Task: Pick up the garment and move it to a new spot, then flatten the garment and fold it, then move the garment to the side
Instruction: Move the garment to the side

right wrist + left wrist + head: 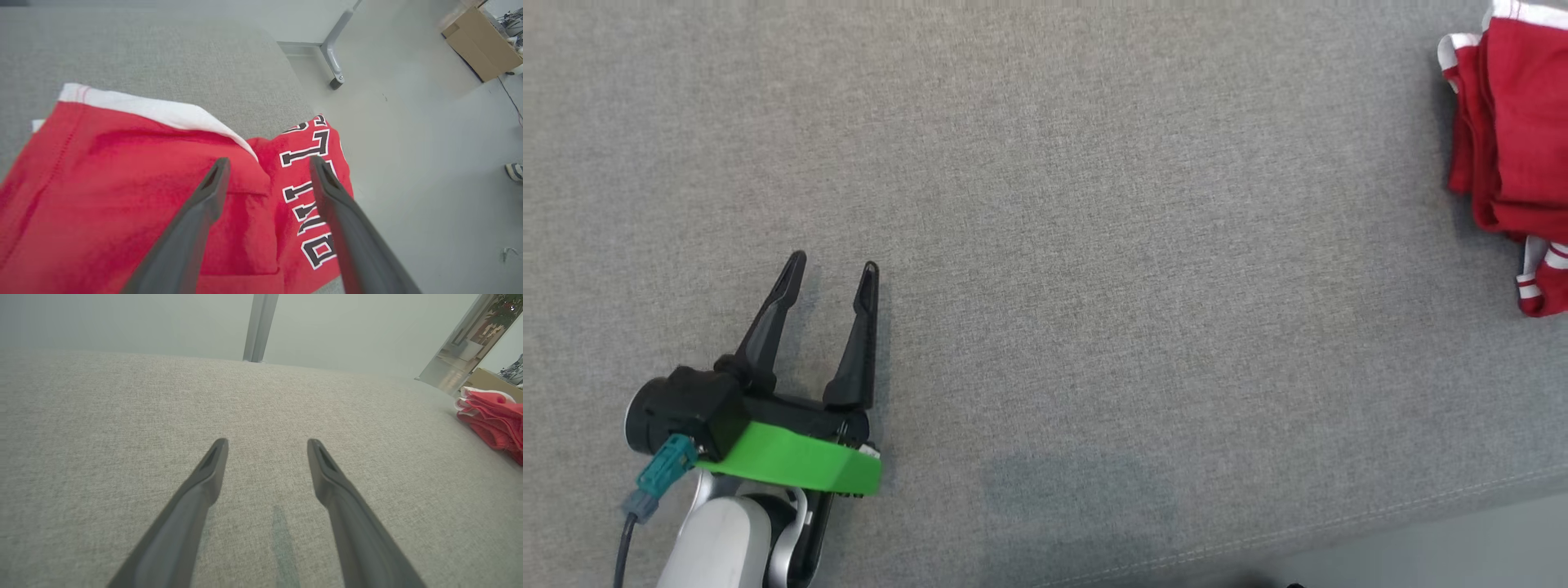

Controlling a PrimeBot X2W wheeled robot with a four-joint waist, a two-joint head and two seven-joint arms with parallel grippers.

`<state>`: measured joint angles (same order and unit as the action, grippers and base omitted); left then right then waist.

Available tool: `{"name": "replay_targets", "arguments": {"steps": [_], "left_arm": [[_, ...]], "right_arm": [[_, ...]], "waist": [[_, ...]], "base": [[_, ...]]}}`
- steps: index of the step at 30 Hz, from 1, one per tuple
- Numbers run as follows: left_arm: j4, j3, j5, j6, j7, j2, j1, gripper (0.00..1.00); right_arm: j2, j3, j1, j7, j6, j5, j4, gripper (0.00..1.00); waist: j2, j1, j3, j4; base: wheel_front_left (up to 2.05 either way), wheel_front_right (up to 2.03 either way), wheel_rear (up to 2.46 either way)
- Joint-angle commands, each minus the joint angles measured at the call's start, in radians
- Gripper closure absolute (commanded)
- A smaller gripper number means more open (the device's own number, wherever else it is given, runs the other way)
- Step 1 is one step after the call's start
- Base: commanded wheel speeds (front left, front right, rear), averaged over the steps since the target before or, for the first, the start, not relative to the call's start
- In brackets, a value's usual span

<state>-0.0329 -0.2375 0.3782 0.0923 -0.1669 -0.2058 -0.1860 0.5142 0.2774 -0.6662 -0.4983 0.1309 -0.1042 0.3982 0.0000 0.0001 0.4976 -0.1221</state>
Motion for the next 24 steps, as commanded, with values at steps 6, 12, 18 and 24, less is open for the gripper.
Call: {"name": "replay_targets", "arguments": {"steps": [6, 12, 18, 24], "left_arm": [[0.034, 0.005, 0.019, -0.013, -0.031, 0.009, 0.048, 0.0], [0.1, 0.035, 0.025, -0.046, -0.063, 0.013, 0.121, 0.0], [0.154, 0.075, 0.032, -0.072, -0.087, 0.02, 0.185, 0.0], [0.215, 0.106, 0.01, -0.079, -0.098, 0.021, 0.22, 0.0]], "right_arm": [[0.008, -0.07, 0.051, 0.211, 0.0, -0.077, -0.089, 0.0], [-0.033, -0.182, 0.225, 0.392, -0.001, -0.155, -0.246, 0.0], [-0.118, -0.224, 0.42, 0.54, -0.001, -0.178, -0.289, 0.0], [-0.226, -0.218, 0.571, 0.693, -0.001, -0.115, -0.202, 0.0]], "waist": [[0.0, -0.0001, -0.131, 0.018], [0.0, -0.0001, -0.277, 0.073], [0.0, -0.0001, -0.377, 0.141], [0.0, -0.0001, -0.432, 0.208]], "base": [[0.0, 0.0, 0.0], [0.0, 0.0, 0.0], [0.0, 0.0, 0.0], [0.0, 0.0, 0.0]]}}
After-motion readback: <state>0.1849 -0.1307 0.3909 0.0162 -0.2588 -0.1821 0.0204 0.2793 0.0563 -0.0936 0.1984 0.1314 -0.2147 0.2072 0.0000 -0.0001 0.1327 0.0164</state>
